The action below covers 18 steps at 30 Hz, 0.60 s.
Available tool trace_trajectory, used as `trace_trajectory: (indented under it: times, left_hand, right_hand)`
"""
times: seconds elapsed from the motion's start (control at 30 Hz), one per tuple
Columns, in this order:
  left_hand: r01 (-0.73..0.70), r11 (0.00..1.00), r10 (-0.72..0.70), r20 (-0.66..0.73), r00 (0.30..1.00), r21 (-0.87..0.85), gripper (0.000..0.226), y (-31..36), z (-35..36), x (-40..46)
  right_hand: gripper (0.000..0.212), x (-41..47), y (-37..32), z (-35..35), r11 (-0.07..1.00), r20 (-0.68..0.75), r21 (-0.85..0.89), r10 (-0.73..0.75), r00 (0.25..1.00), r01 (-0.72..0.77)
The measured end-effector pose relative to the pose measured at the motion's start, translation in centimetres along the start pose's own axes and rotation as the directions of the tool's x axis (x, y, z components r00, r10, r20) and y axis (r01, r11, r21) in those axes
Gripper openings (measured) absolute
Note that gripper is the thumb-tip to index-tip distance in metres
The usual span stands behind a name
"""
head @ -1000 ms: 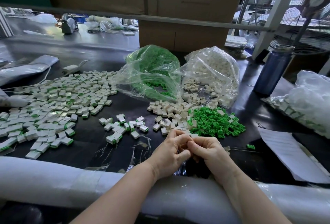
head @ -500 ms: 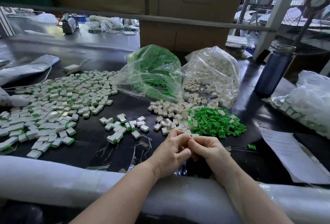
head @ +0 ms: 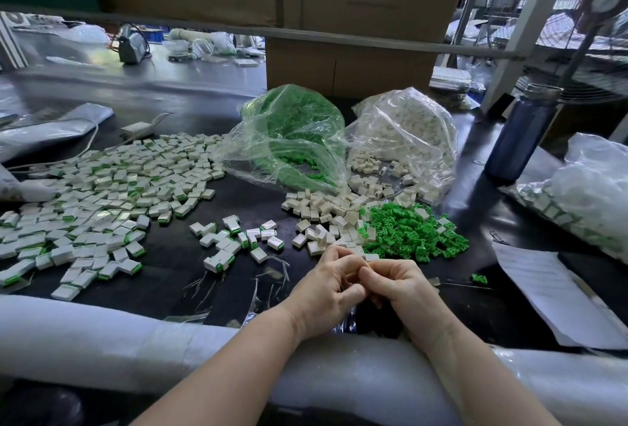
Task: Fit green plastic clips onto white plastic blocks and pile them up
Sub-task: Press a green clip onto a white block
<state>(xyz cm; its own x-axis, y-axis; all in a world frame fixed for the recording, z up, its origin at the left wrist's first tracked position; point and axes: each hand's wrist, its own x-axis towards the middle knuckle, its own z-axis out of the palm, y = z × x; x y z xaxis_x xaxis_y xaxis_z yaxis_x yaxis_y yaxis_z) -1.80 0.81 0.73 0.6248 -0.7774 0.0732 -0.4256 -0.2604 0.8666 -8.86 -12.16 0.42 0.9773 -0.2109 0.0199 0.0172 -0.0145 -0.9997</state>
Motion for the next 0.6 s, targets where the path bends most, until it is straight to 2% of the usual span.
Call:
trace_trajectory:
  times: [0.43,0.6]
  left_hand:
    - [-0.003,1.0,0.003,-0.016,1.0,0.002,0.027,-0.26,0.12,0.1]
    - [-0.001,1.0,0.0,-0.028,1.0,-0.026,0.024,-0.08,0.04,0.07]
  right_hand:
    - [0.027,0.01,0.02,0.03,1.0,-0.006,0.026,0.009,1.0,-0.008]
    - [0.016,-0.04,-0.04,-0.09,0.999,0.058,0.05,0.0,0.998,-0.003]
